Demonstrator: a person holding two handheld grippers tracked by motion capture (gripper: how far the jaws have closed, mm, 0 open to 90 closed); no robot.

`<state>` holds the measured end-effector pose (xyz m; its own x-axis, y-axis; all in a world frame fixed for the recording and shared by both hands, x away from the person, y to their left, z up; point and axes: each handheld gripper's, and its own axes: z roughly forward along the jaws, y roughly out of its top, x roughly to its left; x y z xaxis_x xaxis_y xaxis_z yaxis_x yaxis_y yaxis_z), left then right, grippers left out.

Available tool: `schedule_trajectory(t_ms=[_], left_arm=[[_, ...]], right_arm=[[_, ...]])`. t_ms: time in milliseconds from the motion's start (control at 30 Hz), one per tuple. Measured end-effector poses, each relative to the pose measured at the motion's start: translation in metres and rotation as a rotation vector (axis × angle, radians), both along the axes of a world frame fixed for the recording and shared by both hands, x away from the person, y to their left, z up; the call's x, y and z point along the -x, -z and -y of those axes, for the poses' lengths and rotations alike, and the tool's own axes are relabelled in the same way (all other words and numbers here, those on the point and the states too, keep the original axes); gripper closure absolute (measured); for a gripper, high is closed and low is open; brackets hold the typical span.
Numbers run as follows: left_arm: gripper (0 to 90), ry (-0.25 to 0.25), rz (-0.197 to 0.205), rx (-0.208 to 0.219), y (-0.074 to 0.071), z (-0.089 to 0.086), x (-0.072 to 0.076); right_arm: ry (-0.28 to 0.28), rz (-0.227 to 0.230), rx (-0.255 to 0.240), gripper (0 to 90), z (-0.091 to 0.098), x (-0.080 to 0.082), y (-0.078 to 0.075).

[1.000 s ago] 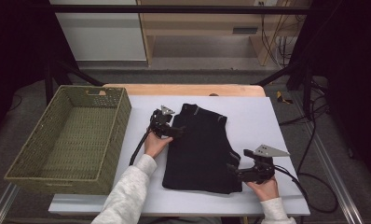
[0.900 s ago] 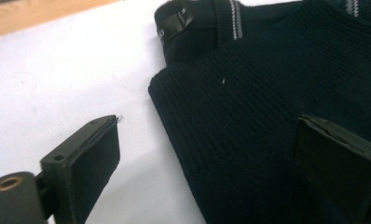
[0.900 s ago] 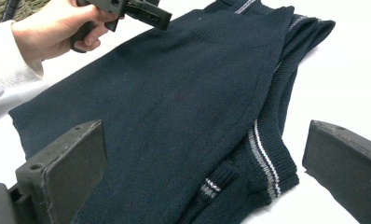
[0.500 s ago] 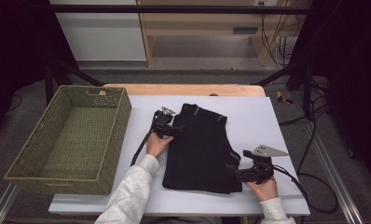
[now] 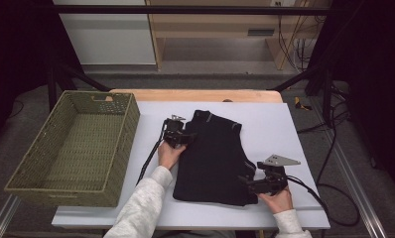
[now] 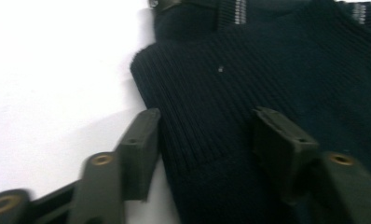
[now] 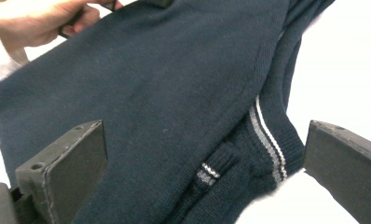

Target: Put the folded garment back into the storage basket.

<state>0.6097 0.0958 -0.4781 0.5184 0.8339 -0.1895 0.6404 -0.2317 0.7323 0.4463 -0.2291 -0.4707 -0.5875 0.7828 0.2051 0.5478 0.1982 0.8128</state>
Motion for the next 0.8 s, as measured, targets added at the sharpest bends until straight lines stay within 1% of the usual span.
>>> schedule_trajectory(t_ms=[33,100,133,167,200,267,300,333,367,400,467,600,633,667,700,733,767,800], left_arm=[[45.3,-0.001,-0.003,0.005,0.000,0.000,0.000],[48.7,-0.001,-0.004,0.015,0.001,0.000,0.001],[48.7,0.000,-0.005,0.021,0.001,-0.001,0.001],[51.4,-0.004,-0.005,0.031,0.001,-0.001,0.002],[52.4,-0.006,-0.004,0.039,0.002,-0.001,0.003],[53.9,-0.009,-0.008,0.044,0.002,-0.001,0.003],[58.0,-0.003,-0.006,0.041,0.001,0.000,0.004],[60.7,-0.003,-0.006,0.041,0.001,0.000,0.004],[60.7,-0.003,0.000,0.035,0.000,0.002,0.005],[64.1,-0.004,0.006,0.028,0.000,0.002,0.006],[65.9,-0.005,0.022,0.011,-0.001,0.004,0.007],[72.6,-0.014,0.035,-0.003,-0.002,0.006,0.009],[73.6,-0.015,0.037,-0.005,-0.002,0.006,0.009],[75.4,-0.017,0.044,-0.017,-0.003,0.007,0.010],[76.0,-0.017,0.044,-0.017,-0.003,0.007,0.010],[76.0,-0.020,0.047,-0.024,-0.003,0.008,0.010],[77.1,-0.019,0.058,-0.036,-0.004,0.009,0.011],[77.3,-0.019,0.065,-0.043,-0.004,0.010,0.012]], right_arm=[[0.008,-0.007,0.012,0.6,-0.001,-0.001,0.001],[0.017,-0.025,0.041,1.0,-0.002,-0.002,0.004],[0.017,-0.025,0.041,1.0,-0.002,-0.002,0.004],[0.025,-0.040,0.058,1.3,-0.003,-0.003,0.007],[0.025,-0.040,0.066,1.4,-0.003,-0.004,0.008],[0.030,-0.047,0.070,1.6,-0.004,-0.005,0.009],[0.040,-0.056,0.074,2.8,-0.005,-0.006,0.010],[0.040,-0.056,0.074,2.8,-0.005,-0.006,0.010],[0.039,-0.058,0.072,3.2,-0.005,-0.006,0.011],[0.043,-0.059,0.076,4.1,-0.006,-0.007,0.012],[0.046,-0.065,0.081,4.6,-0.006,-0.007,0.012],[0.056,-0.076,0.106,6.9,-0.007,-0.008,0.015],[0.057,-0.081,0.109,7.7,-0.007,-0.008,0.015],[0.062,-0.084,0.113,9.3,-0.008,-0.008,0.016],[0.062,-0.084,0.113,9.3,-0.008,-0.008,0.016],[0.063,-0.080,0.120,10.2,-0.008,-0.008,0.016],[0.073,-0.080,0.124,14.1,-0.009,-0.007,0.015],[0.076,-0.079,0.128,15.8,-0.010,-0.007,0.015]])
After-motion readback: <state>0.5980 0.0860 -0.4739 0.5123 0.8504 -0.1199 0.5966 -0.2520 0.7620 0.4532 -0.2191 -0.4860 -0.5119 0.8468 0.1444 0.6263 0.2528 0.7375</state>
